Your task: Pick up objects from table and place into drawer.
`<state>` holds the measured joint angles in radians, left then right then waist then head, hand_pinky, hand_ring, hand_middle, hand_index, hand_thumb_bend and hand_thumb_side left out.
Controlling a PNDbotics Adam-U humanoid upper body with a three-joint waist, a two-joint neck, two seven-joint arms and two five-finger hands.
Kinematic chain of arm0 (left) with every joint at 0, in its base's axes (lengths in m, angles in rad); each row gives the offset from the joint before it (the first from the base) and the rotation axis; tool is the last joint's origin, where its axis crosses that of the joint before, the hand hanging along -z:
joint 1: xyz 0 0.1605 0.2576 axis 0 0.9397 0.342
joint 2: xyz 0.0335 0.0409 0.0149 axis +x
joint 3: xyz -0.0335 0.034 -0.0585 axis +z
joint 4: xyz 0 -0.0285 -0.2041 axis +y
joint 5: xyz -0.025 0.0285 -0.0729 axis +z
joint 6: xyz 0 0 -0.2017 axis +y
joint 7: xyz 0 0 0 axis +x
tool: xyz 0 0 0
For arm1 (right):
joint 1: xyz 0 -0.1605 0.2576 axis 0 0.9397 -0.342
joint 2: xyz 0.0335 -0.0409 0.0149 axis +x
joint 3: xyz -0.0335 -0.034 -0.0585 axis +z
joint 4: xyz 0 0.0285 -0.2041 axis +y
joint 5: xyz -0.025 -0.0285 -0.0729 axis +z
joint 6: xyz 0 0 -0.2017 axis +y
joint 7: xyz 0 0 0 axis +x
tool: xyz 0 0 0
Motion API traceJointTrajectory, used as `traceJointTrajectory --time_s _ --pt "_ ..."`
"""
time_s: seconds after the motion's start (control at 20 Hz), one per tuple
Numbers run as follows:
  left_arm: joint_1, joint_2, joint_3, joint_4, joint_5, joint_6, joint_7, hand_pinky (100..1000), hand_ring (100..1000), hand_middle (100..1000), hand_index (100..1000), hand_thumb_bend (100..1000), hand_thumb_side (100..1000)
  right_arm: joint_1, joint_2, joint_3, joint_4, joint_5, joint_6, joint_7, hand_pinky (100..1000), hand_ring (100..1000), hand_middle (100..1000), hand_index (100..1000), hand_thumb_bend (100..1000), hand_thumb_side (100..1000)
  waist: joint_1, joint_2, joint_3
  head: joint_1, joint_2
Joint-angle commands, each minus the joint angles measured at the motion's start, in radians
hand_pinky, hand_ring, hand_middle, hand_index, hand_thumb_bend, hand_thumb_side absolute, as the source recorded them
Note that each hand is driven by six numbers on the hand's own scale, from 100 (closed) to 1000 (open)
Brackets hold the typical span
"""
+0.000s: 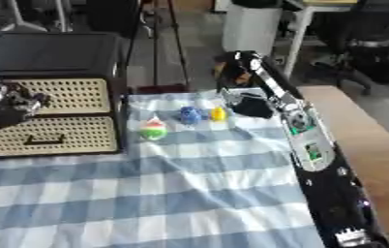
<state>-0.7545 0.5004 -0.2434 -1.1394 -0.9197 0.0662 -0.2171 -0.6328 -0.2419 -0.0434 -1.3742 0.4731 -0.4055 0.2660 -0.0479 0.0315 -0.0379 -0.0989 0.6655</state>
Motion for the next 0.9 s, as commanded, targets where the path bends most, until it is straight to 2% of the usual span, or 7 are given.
traceJointTrajectory --time_s 0.05,0.4,0.55,0.75,0.8,0.9 --pt "-0.013 0.006 0.004 0.004 -0.007 -0.003 -0.007 100 100 100 744 216 1000 -0.022 -0.014 -0.007 -0.021 -0.006 -0.002 0.003 599 555 552 809 100 267 0.004 -0.008 -0.003 0.001 -0.006" --pt "-0.005 0.002 0.005 0.028 -0.011 -0.005 -0.030 100 100 100 746 210 1000 -0.024 -0.014 -0.006 -0.023 -0.008 -0.002 0.007 598 555 551 809 100 277 0.006 0.000 -0.009 0.000 -0.008" --pt "0.000 0.002 0.005 0.039 -0.016 -0.007 -0.053 100 100 100 664 200 1000 -0.023 -0.015 -0.007 -0.023 -0.009 -0.001 0.008 598 555 551 809 100 283 0.006 0.003 -0.010 -0.001 -0.007" --pt "0.002 0.002 0.007 0.039 -0.022 -0.009 -0.068 100 100 100 664 200 1000 -0.023 -0.015 -0.008 -0.023 -0.009 -0.001 0.008 598 555 551 809 100 283 0.006 0.003 -0.010 -0.002 -0.006" --pt "0.004 0.003 0.006 0.041 -0.024 -0.008 -0.072 100 100 100 461 179 1000 -0.022 -0.015 -0.009 -0.023 -0.009 -0.001 0.008 598 555 550 809 100 285 0.006 0.003 -0.010 -0.003 -0.004" --pt "0.010 0.006 0.004 0.044 -0.030 -0.006 -0.092 100 100 100 431 176 1000 -0.020 -0.013 -0.009 -0.024 -0.010 0.000 0.009 598 555 550 809 100 290 0.006 0.002 -0.008 -0.008 -0.001"
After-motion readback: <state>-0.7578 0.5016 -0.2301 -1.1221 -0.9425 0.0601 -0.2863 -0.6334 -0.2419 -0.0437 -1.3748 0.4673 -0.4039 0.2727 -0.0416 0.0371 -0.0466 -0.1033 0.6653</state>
